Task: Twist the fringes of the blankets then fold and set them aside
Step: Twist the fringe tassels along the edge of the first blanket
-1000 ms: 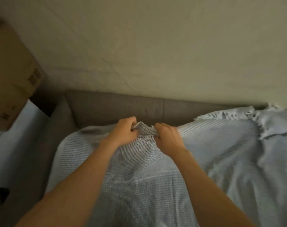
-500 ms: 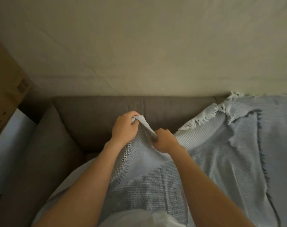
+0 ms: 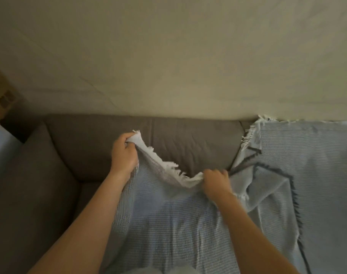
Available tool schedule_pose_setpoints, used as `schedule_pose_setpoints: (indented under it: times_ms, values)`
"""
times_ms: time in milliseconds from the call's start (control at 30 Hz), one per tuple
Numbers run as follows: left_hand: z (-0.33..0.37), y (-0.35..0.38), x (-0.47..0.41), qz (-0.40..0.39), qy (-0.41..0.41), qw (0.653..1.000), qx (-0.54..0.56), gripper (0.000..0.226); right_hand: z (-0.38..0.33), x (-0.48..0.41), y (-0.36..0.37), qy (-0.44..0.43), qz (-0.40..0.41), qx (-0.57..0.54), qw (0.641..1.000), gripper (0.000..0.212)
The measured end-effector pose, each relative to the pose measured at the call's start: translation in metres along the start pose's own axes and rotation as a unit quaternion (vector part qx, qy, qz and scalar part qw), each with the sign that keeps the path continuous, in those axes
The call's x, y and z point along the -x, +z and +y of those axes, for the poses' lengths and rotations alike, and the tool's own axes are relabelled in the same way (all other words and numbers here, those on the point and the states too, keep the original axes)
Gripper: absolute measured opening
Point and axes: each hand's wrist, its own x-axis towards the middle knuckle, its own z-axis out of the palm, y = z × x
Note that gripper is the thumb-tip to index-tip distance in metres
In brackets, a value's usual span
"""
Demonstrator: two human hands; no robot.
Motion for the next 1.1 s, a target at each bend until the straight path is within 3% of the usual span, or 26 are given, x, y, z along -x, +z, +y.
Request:
schedule_pose_setpoints:
  times_ms: [100, 167, 300, 433, 500, 567, 633, 733, 833, 933, 1033, 1100]
  values:
    - [-0.009, 0.022, 0.027, -0.098, 0.013, 0.994, -0.056, 0.049, -0.004, 0.004, -0.002, 0.014, 0.076, -0.289, 0.954, 0.015]
    - [-0.013, 0.035, 0.043, -0.160, 0.009, 0.984, -0.081, 0.048, -0.014, 0.011, -0.013, 0.010, 0.120, -0.392, 0.912, 0.019]
    - [-0.013, 0.043, 0.068, -0.271, 0.053, 0.957, -0.092, 0.045, -0.042, 0.022, -0.048, -0.013, 0.137, -0.479, 0.867, 0.028]
    - [-0.004, 0.038, 0.080, -0.323, 0.054, 0.944, -0.025, 0.040, -0.071, 0.029, -0.079, -0.040, 0.082, -0.527, 0.845, 0.042]
    - [-0.002, 0.034, 0.078, -0.289, 0.060, 0.953, -0.065, 0.026, -0.080, 0.029, -0.090, -0.087, 0.075, -0.524, 0.844, 0.042]
    - [-0.002, 0.027, 0.074, -0.253, 0.057, 0.962, -0.082, 0.038, -0.088, 0.031, -0.096, -0.130, 0.095, -0.503, 0.849, 0.027]
    - [0.000, 0.018, 0.070, -0.226, 0.060, 0.969, -0.082, 0.029, -0.089, 0.030, -0.093, -0.138, 0.123, -0.482, 0.856, 0.014]
    - [0.008, 0.003, 0.063, -0.185, 0.081, 0.975, -0.094, 0.039, -0.078, 0.022, -0.072, -0.152, 0.113, -0.395, 0.899, 0.051]
    - [0.023, -0.008, 0.054, -0.155, 0.093, 0.981, -0.073, 0.040, -0.071, 0.013, -0.038, -0.155, 0.038, -0.299, 0.941, 0.026]
    - [0.040, -0.014, 0.044, -0.105, 0.073, 0.991, -0.032, 0.046, -0.074, 0.011, -0.018, -0.129, -0.025, -0.249, 0.960, 0.013]
    - [0.051, -0.024, 0.029, -0.075, 0.034, 0.996, 0.041, 0.044, -0.072, 0.011, -0.007, -0.127, -0.048, -0.136, 0.981, 0.034]
    - [0.061, -0.030, 0.018, -0.046, 0.026, 0.996, 0.077, 0.042, -0.069, 0.011, -0.005, -0.131, -0.059, -0.080, 0.986, 0.037]
